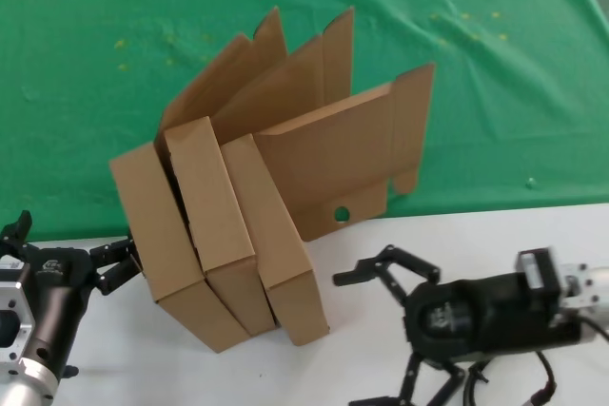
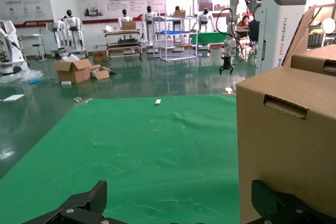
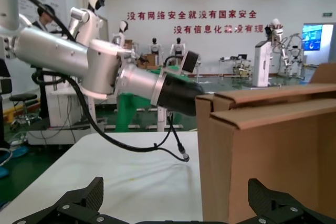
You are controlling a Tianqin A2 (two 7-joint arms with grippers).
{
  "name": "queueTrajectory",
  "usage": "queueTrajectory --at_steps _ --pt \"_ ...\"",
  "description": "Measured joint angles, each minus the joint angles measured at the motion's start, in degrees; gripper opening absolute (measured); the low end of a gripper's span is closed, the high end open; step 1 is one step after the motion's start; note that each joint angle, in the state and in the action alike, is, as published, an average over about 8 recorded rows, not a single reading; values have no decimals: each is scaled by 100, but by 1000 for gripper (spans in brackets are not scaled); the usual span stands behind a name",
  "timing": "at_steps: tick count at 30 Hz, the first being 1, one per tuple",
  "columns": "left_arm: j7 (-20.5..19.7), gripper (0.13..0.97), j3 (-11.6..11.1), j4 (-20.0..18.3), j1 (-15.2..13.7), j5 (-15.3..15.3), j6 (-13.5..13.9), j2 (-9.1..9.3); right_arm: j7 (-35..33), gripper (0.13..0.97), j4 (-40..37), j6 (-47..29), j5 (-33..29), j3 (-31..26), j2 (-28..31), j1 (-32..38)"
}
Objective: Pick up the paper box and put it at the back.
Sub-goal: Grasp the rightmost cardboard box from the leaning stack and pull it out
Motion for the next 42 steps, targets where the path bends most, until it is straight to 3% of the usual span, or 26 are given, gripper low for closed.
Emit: queueTrajectory --at_steps 15,24,42 --pt "0 966 0 0 0 0 0 0 -907 932 -1593 -1 -205 -361 -960 551" --pt "0 966 0 0 0 0 0 0 -1089 832 -2009 -2 -331 -398 -1177 734" --pt "0 966 0 0 0 0 0 0 -994 453 -1835 -2 -456 -316 -1064 708"
